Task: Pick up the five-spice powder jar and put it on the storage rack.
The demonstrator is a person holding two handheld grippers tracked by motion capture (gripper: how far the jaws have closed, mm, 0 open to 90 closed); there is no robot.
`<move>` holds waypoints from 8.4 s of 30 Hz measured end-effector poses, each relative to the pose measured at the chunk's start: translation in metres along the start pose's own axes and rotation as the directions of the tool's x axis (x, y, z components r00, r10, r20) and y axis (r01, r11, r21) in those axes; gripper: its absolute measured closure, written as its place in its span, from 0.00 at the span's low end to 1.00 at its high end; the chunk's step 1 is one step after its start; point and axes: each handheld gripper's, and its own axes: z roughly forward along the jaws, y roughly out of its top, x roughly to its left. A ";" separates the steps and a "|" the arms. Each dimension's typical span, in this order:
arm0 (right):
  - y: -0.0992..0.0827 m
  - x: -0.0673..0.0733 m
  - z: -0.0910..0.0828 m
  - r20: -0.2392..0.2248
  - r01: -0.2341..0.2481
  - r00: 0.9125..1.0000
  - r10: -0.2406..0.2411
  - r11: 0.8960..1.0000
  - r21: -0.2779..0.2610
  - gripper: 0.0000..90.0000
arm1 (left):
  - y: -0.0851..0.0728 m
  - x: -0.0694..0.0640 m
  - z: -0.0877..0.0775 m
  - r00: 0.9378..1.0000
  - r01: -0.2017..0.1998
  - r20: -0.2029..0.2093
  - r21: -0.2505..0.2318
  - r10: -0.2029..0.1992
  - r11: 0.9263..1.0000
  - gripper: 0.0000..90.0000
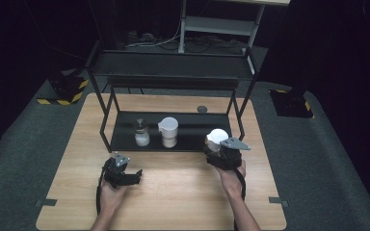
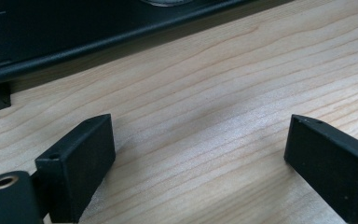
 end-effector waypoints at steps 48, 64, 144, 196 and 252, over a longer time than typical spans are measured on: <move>0.029 0.004 0.055 0.039 -0.013 0.999 0.011 0.999 0.049 0.34 | 0.000 0.000 0.000 1.000 -0.003 0.001 0.000 0.003 1.000 0.10; 0.034 0.009 0.076 0.036 -0.005 0.999 0.003 0.999 0.052 0.34 | 0.000 0.000 0.000 1.000 -0.003 0.001 -0.001 0.003 1.000 0.10; 0.029 0.009 0.104 0.018 -0.015 1.000 0.014 0.997 0.074 0.33 | 0.000 0.000 0.000 1.000 -0.002 0.003 -0.001 0.002 1.000 0.10; 0.011 -0.014 0.081 -0.041 -0.062 0.997 0.064 0.997 0.050 0.13 | 0.000 0.000 0.000 1.000 -0.005 0.002 0.000 0.005 1.000 0.10; -0.021 -0.022 0.040 -0.053 -0.040 0.998 0.044 0.996 0.074 0.12 | 0.000 0.000 0.000 1.000 -0.004 0.002 -0.001 0.004 1.000 0.10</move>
